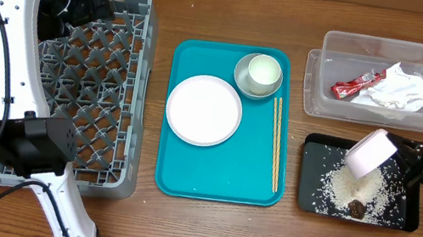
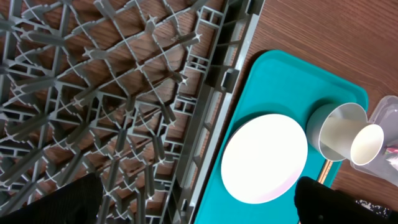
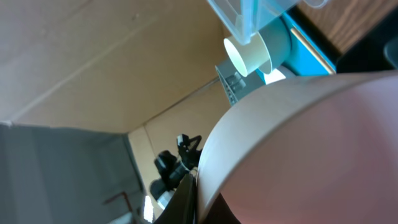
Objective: Sort waste into correct bins and load items into the dishwasher
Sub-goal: 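Tilt the rice bowl to dump rice and scrap onto the black tray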
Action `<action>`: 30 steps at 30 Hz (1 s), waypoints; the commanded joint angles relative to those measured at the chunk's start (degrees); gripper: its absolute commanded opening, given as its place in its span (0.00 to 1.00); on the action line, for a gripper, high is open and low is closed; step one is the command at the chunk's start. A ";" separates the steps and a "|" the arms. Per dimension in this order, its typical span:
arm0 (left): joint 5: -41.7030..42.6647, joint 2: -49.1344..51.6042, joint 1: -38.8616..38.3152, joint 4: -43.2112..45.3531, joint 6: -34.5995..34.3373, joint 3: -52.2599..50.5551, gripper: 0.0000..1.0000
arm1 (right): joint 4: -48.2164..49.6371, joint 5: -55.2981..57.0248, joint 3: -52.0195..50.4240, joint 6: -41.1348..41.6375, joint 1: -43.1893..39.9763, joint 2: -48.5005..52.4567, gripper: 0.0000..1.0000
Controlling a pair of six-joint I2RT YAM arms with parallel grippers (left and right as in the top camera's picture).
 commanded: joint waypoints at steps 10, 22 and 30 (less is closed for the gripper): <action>0.39 -1.64 -0.02 -0.11 1.09 0.66 1.00 | 1.38 1.40 0.09 1.84 -0.46 -0.24 0.04; 0.39 -1.64 -0.02 -0.11 1.09 0.66 1.00 | 1.64 -4.15 0.09 -7.98 -0.48 -0.24 0.04; 0.37 -1.64 -0.07 -0.09 1.09 0.66 1.00 | -5.64 -2.51 0.50 -23.15 2.51 -0.68 0.04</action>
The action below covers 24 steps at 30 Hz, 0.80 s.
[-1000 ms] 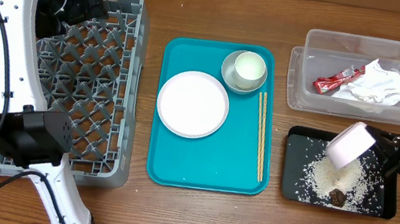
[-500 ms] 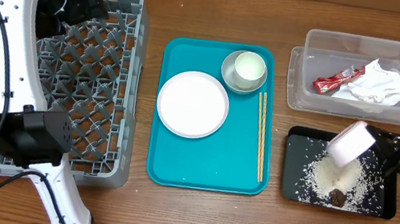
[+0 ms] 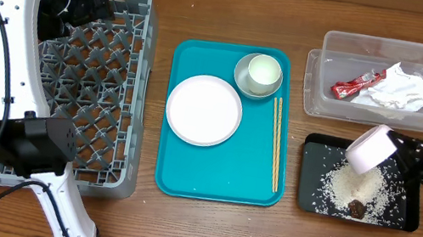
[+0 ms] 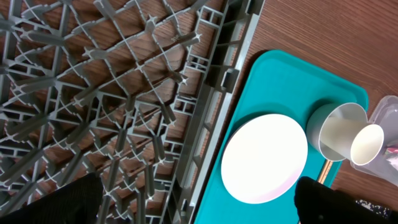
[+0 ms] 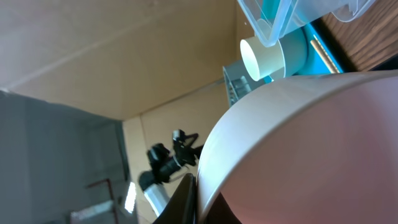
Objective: Sort waste into correct bins and load items into the dishwasher
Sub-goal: 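Tilt the rice bowl to dump rice and scrap onto the black tray, then carry the emptied pink bowl to the teal tray and set it down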
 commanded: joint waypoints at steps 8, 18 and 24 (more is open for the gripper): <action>0.39 -1.64 -0.09 -0.09 1.09 0.66 0.99 | -0.04 10.67 12.96 -1.27 11.91 -6.51 0.04; 0.39 -1.64 -0.09 -0.11 1.09 0.66 1.00 | 19.67 64.96 23.78 48.76 51.89 -20.22 0.04; 0.37 -1.64 -0.07 -0.09 1.09 0.66 1.00 | 28.44 86.14 19.28 55.06 81.59 -14.45 0.04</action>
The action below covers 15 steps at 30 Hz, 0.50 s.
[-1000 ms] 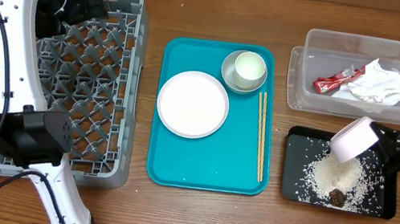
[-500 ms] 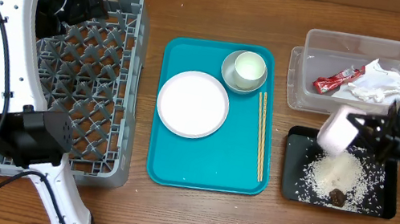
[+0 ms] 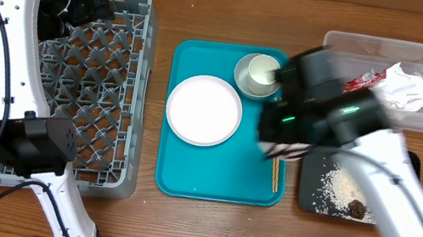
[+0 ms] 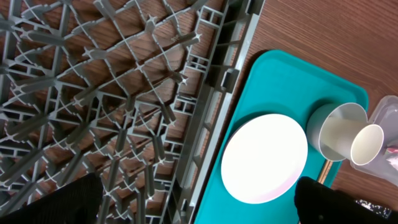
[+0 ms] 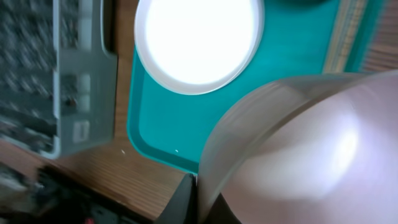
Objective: Sort waste into correct bins and load items into the dishwasher
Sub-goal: 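Carry the emptied pink bowl to the teal tray and set it down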
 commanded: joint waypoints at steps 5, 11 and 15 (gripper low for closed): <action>0.37 -1.64 -0.07 -0.09 1.09 0.66 1.00 | 3.76 20.72 -2.51 8.22 18.95 12.02 0.04; 0.37 -1.64 -0.13 -0.09 1.09 0.66 1.00 | 6.19 18.64 -2.51 8.17 20.63 20.44 0.04; 0.37 -1.64 -0.13 -0.09 1.09 0.66 1.00 | 6.64 14.91 -2.51 8.17 20.63 21.03 0.34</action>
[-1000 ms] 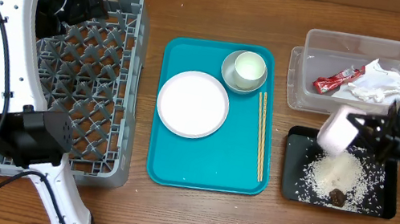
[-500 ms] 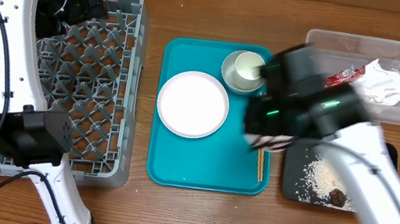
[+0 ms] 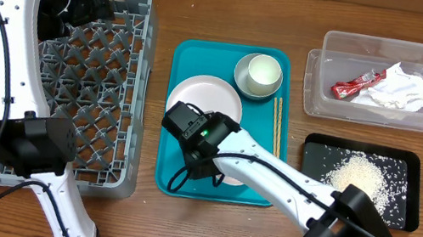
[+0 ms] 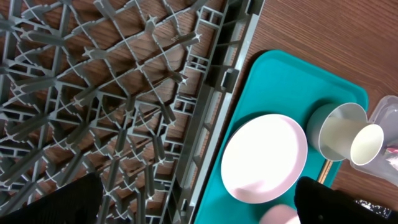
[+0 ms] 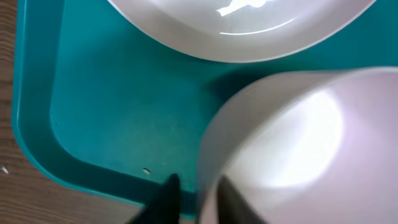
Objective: Sort waste into correct bins and load items into the dishwasher
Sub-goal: 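Carry the emptied pink bowl to the teal tray and set it down, then reach the left gripper to the pink bowl and grasp its rim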
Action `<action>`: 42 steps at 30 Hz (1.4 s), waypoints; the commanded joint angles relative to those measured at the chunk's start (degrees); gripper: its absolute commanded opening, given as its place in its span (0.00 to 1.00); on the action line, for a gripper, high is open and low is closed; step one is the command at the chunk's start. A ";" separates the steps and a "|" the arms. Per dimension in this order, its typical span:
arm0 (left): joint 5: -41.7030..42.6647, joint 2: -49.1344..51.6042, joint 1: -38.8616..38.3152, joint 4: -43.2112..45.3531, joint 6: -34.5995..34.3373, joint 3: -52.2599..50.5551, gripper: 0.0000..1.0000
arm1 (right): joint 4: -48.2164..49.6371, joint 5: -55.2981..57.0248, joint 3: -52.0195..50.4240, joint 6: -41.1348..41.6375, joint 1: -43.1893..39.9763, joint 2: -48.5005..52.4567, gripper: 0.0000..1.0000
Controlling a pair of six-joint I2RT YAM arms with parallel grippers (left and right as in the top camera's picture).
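Note:
A pink bowl [image 5: 292, 143] fills the right wrist view, just above the teal tray [image 3: 181, 53] near its front edge, below the white plate [image 3: 206, 100]. My right gripper [image 5: 193, 193] is shut on the bowl's rim, one finger on each side. The bowl's edge also shows in the left wrist view [image 4: 278, 216]. A cup in a small bowl [image 3: 260, 73] and chopsticks [image 3: 279, 117] lie on the tray. My left gripper [image 4: 193, 205] hangs open over the grey dish rack [image 3: 66, 111], near its far right corner.
A black tray [image 3: 361, 178] with spilled rice lies at the right. Behind it stands a clear bin [image 3: 387, 70] holding a red wrapper and crumpled paper. My right arm stretches across the teal tray's front right part.
My right gripper with the pink bowl was blurred over the teal tray's right side. Now it is low over the tray's front part, below the plate. The left arm has not moved.
My right gripper held the pink bowl tilted over the black tray, with rice lying under it, at both of the first moments. Then it was over the teal tray's right side. Now the bowl sits low over the teal tray in front of the plate.

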 commanded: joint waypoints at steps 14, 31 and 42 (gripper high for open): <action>0.35 -1.64 -0.02 -0.13 1.09 0.66 1.00 | -24.22 0.68 33.53 1.62 -19.52 -2.99 1.00; 27.67 -1.60 -3.13 -0.13 2.62 -0.37 1.00 | -30.60 0.52 41.99 -0.11 -70.31 -2.84 1.00; 5.73 -5.25 -35.63 -0.15 4.76 -9.18 0.98 | -30.58 0.52 41.99 -0.09 -71.84 -2.84 1.00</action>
